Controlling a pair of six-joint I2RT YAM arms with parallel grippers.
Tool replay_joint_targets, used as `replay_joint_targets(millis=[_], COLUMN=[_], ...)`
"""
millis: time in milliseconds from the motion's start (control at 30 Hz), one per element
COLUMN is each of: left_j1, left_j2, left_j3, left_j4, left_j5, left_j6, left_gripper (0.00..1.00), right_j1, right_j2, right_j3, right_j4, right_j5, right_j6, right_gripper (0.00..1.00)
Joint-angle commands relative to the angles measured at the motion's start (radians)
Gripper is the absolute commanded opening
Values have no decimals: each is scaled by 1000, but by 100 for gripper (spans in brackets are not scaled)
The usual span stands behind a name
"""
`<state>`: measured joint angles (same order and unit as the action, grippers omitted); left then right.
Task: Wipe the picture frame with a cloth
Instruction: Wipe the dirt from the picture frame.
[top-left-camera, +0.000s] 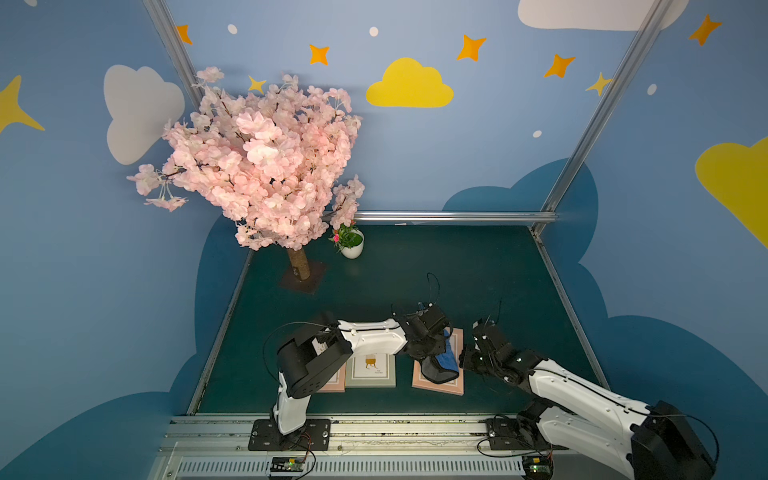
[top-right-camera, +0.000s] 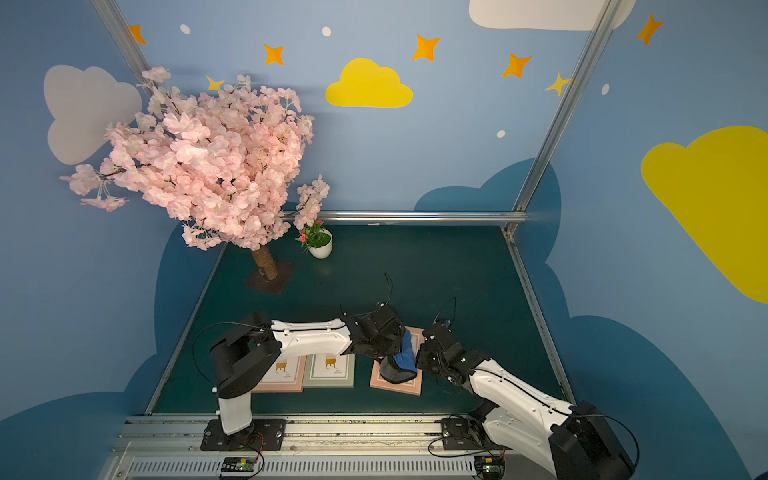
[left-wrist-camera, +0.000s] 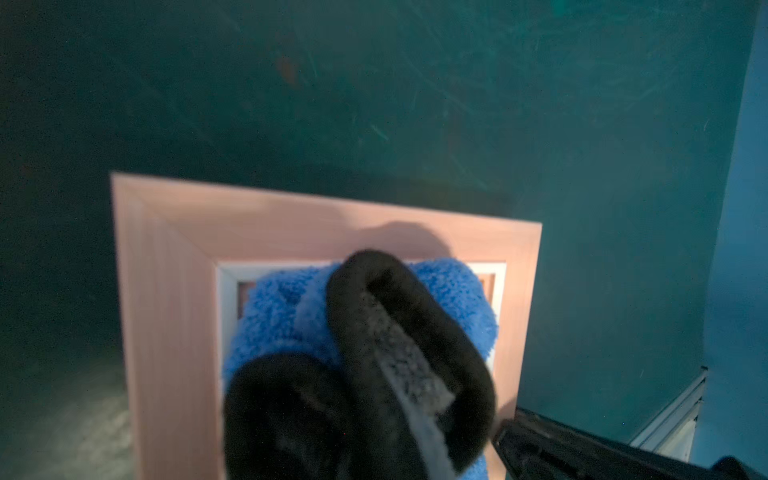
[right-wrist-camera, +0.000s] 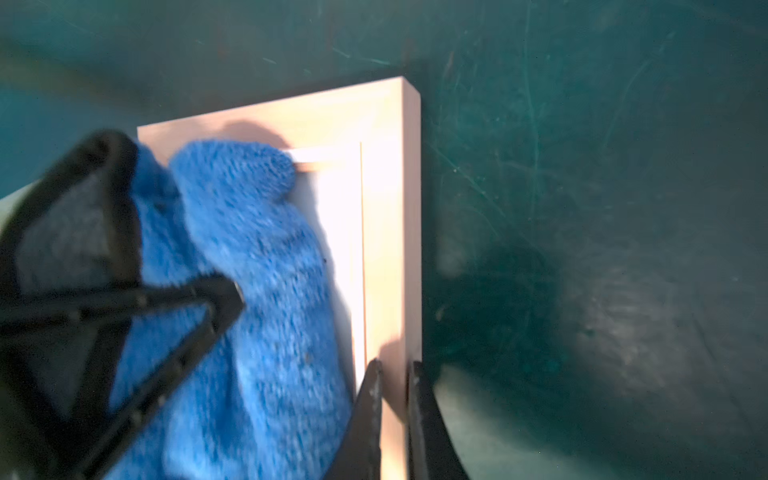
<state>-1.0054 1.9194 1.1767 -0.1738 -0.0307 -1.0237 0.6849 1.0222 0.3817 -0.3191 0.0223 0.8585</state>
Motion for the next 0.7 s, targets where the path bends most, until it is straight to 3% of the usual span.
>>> replay_joint_targets(millis=[0,200,667], left_j1=[37,39,-63], left_j2=[60,91,-114], left_j3=[10,42,-204], left_j4=[-31,-55,-151], left_j5=[-42,-21,-5], left_j6=[28,39,-34], left_gripper=[3,3,3], right_j1=[-1,-1,-7], right_j2=[69,100,204], right_j3=[-38,-18,62], right_j4=[-109,-132,-169], right_j5=[-4,7,2], right_j6=[11,20,-33], right_gripper=[10,10,9])
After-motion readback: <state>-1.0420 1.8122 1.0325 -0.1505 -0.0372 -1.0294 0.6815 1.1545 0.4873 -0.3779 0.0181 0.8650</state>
